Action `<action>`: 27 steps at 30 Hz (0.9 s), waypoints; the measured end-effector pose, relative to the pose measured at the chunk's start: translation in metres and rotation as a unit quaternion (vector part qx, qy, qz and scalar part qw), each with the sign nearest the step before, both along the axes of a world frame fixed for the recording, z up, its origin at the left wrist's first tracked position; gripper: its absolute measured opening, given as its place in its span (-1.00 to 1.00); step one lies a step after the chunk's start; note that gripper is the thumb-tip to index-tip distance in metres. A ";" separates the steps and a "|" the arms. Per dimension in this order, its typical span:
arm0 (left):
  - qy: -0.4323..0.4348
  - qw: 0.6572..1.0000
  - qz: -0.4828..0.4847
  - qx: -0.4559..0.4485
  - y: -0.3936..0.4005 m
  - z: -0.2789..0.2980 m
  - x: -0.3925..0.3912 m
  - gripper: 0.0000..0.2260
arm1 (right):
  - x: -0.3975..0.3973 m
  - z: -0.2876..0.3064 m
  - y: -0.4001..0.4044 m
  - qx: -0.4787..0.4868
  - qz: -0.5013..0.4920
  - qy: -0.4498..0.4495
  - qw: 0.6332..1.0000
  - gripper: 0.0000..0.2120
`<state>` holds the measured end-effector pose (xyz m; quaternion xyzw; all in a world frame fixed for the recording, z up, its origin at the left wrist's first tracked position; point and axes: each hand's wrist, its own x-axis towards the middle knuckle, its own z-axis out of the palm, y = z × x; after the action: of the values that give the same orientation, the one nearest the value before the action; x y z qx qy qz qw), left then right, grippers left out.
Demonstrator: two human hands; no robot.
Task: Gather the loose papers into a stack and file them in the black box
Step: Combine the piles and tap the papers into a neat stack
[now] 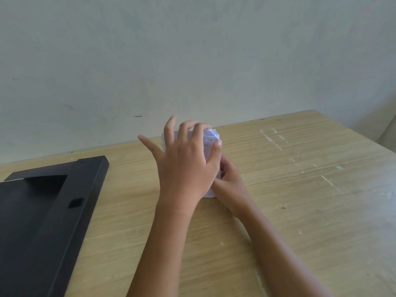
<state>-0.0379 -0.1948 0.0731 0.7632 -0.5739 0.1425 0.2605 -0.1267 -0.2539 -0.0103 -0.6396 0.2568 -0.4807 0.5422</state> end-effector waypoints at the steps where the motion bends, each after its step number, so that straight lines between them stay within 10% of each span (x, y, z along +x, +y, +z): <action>1: 0.008 1.000 -0.008 0.001 0.000 0.000 0.001 -0.67 | 0.000 -0.001 0.000 -0.005 -0.003 0.009 1.000 -0.77; 27: 0.001 0.999 0.025 -0.046 -0.004 -0.012 -0.021 -0.58 | 0.002 0.008 0.005 -0.087 -0.003 0.064 0.994 -0.66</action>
<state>-0.0586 -0.1988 0.0616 0.7647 -0.5469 0.1747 0.2926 -0.1249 -0.2490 -0.0018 -0.7129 0.2506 -0.4609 0.4653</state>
